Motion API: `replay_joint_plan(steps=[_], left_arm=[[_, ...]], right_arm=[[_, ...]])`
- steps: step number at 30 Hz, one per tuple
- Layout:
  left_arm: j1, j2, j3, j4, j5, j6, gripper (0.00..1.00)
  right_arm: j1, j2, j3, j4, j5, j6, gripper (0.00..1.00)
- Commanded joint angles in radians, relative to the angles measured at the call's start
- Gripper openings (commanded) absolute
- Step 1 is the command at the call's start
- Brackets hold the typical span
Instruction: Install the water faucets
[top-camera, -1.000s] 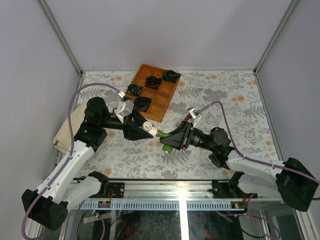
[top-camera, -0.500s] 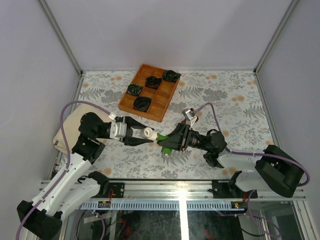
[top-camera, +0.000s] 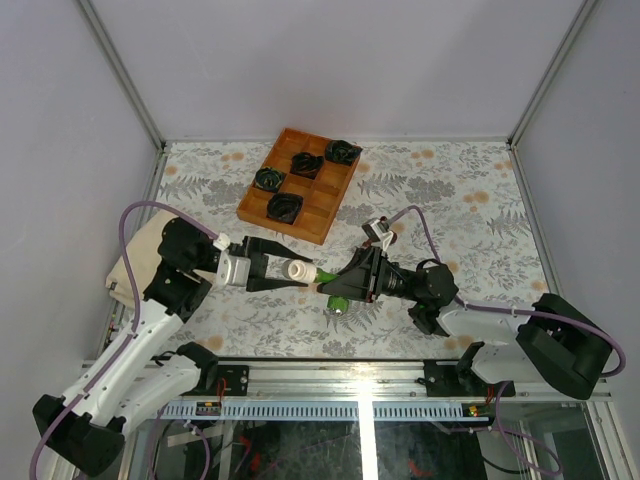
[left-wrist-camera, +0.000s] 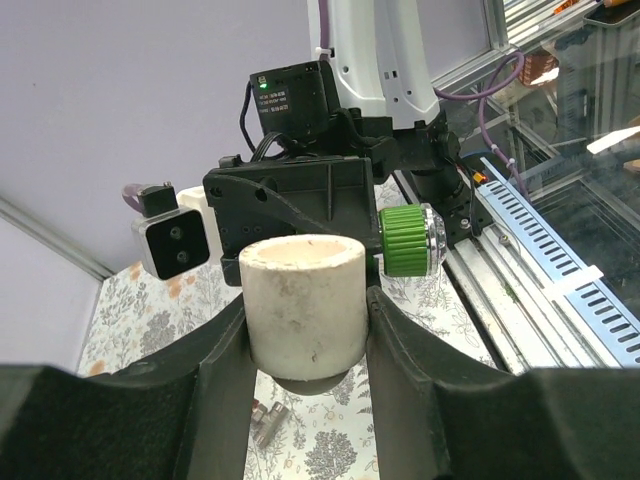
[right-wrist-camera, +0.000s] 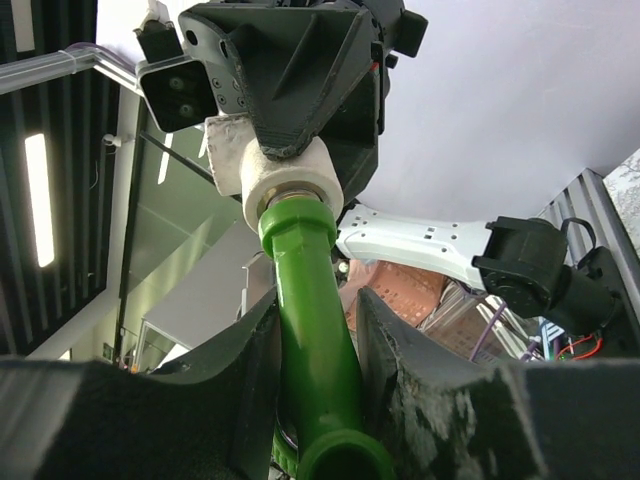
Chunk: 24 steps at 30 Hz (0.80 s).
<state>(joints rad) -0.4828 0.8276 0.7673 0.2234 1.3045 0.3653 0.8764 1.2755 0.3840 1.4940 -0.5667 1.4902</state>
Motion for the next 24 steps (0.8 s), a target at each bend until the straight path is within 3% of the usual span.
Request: replay_joint_plan(steps=[1,6,9,14,24], left_arm=[[-0.020,0.025,0.005,-0.073,0.011,0.048,0.13],[-0.020,0.019,0.012,-0.069,0.012,0.029,0.29],[-0.021,0.023,0.018,-0.066,0.007,0.018,0.31],[-0.020,0.026,0.019,-0.034,0.001,-0.023,0.43],[-0.020,0.038,0.025,-0.013,-0.010,-0.055,0.48]], right_arm=[[0.005,-0.051,0.088,0.202,0.062,0.067,0.00],[0.005,-0.061,0.079,0.157,0.065,0.037,0.00],[0.006,-0.081,0.076,0.101,0.063,0.005,0.00],[0.005,-0.116,0.067,0.028,0.069,-0.035,0.00],[0.005,-0.116,0.057,0.007,0.079,-0.055,0.00]])
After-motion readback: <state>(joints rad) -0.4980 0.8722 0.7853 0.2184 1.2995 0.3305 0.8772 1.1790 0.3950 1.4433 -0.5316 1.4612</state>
